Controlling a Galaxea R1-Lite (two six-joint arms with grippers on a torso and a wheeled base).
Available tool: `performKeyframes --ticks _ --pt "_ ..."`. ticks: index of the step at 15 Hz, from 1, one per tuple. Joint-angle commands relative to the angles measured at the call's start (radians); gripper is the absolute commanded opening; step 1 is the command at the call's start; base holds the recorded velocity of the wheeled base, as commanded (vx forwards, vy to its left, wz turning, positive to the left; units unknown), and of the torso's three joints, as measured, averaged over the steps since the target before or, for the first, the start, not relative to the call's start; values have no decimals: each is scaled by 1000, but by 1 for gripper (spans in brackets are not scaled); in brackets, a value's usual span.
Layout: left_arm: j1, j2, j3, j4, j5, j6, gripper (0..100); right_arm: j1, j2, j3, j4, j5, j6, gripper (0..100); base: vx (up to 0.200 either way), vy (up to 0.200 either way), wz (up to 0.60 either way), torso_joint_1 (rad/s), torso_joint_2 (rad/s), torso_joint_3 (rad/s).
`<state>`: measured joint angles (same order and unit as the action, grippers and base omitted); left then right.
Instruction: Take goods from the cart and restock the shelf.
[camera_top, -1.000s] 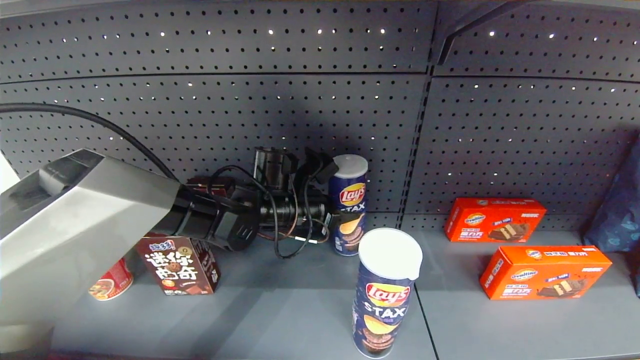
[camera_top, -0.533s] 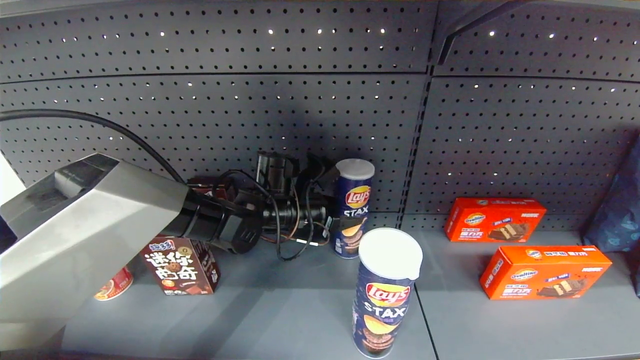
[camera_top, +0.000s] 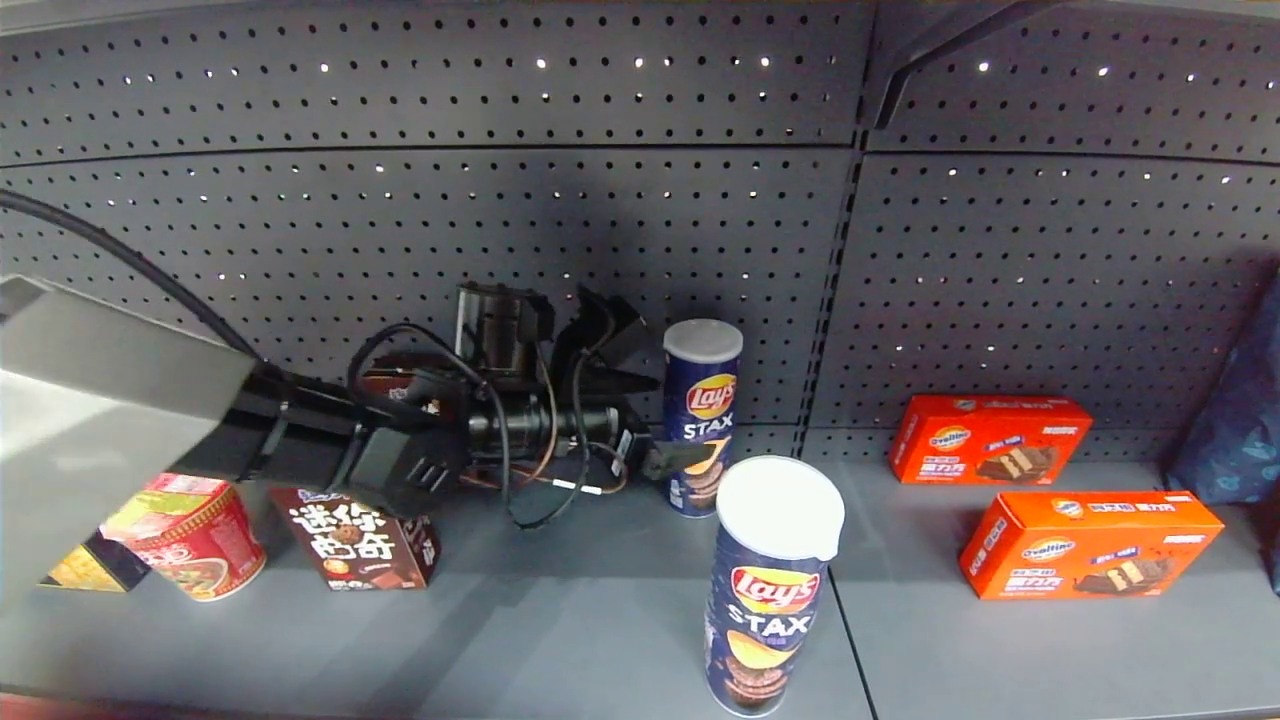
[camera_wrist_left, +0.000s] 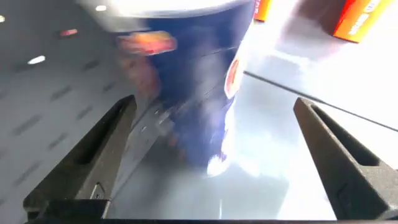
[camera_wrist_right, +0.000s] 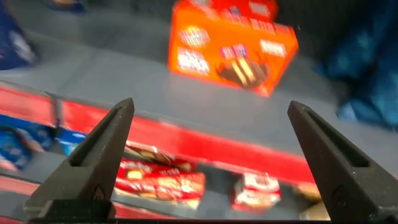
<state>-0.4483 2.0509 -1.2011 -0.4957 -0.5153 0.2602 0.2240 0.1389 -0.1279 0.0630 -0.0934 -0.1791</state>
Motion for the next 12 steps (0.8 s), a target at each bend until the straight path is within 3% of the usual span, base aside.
performKeyframes --ticks 1,4,6,9,11,12 --pt "40 -250 187 0 55 1 100 32 148 -118 -6 66 21 100 0 0 0 0 0 0" --pt "49 -397 341 2 89 -4 100 34 337 -242 -9 144 46 100 0 0 0 0 0 0" --pt "8 -520 508 14 104 -4 100 43 646 -319 -126 152 92 100 0 0 0 0 0 0" --pt "-38 -548 555 5 225 -7 100 268 927 -337 -361 96 101 100 0 0 0 0 0 0" --pt "-69 -540 546 2 287 -9 100 423 1062 -325 -407 20 187 100 0 0 0 0 0 0" --pt "-70 -540 552 2 288 -7 100 466 1085 -322 -413 9 198 100 0 0 0 0 0 0"
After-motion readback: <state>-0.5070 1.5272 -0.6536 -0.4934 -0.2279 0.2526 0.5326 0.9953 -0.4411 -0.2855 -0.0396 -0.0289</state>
